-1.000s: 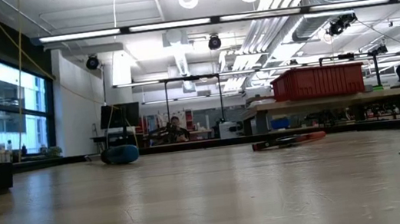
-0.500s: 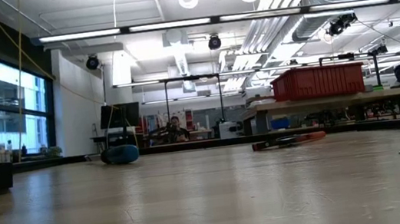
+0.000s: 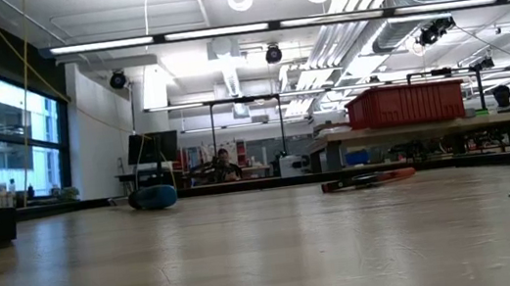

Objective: Coil cords
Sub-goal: Coil the black wire onto the black spool

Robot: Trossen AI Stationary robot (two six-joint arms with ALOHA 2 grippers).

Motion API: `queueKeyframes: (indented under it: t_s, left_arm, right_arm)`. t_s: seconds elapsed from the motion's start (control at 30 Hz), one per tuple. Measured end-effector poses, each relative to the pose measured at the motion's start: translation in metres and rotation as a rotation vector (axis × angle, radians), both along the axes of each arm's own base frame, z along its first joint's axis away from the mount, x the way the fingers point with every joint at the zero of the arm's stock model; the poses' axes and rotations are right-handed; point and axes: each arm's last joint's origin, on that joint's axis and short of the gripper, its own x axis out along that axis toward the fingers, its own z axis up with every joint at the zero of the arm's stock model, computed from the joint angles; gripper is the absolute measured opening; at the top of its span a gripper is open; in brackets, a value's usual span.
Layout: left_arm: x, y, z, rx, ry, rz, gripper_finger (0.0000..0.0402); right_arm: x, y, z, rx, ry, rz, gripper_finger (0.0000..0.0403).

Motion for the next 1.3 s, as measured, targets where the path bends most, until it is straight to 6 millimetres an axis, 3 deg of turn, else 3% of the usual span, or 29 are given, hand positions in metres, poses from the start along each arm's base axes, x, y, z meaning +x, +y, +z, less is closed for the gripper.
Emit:
queueKeyframes:
  t_s: [0.1,0.3,0.43,0.6,0.7,0.87,1.13,1.3]
  left_arm:
    - [-0.001,0.008,0.0,-0.006,0.013,0.025,0.0001]
    - [-0.002,0.017,0.0,-0.03,0.04,0.054,0.0001]
    - [-0.001,0.017,0.0,-0.044,0.056,0.051,0.0001]
    - [0.007,0.016,-0.006,-0.069,0.159,0.034,0.0001]
    - [0.011,0.017,-0.01,-0.076,0.198,0.04,0.0001]
    - [0.009,0.017,-0.008,-0.063,0.194,0.035,0.0001]
    - [0.008,0.018,-0.009,-0.042,0.203,0.024,0.0001]
    - [0.008,0.018,-0.009,-0.04,0.206,0.022,0.0001]
  right_arm:
    - [-0.019,0.018,0.024,-0.156,-0.168,-0.013,0.0193]
    - [-0.046,0.034,0.062,-0.417,-0.434,-0.302,0.0188]
    - [-0.031,0.036,0.078,-0.592,-0.42,-0.324,0.0161]
    - [0.007,0.041,0.087,-0.809,-0.303,-0.367,0.0133]
    - [0.02,0.042,0.094,-0.826,-0.246,-0.405,0.0131]
    - [0.017,0.041,0.106,-0.834,-0.183,-0.393,0.012]
    - [-0.002,0.043,0.121,-0.819,-0.138,-0.395,0.0008]
    - [-0.008,0.041,0.124,-0.766,-0.121,-0.412,0.0026]
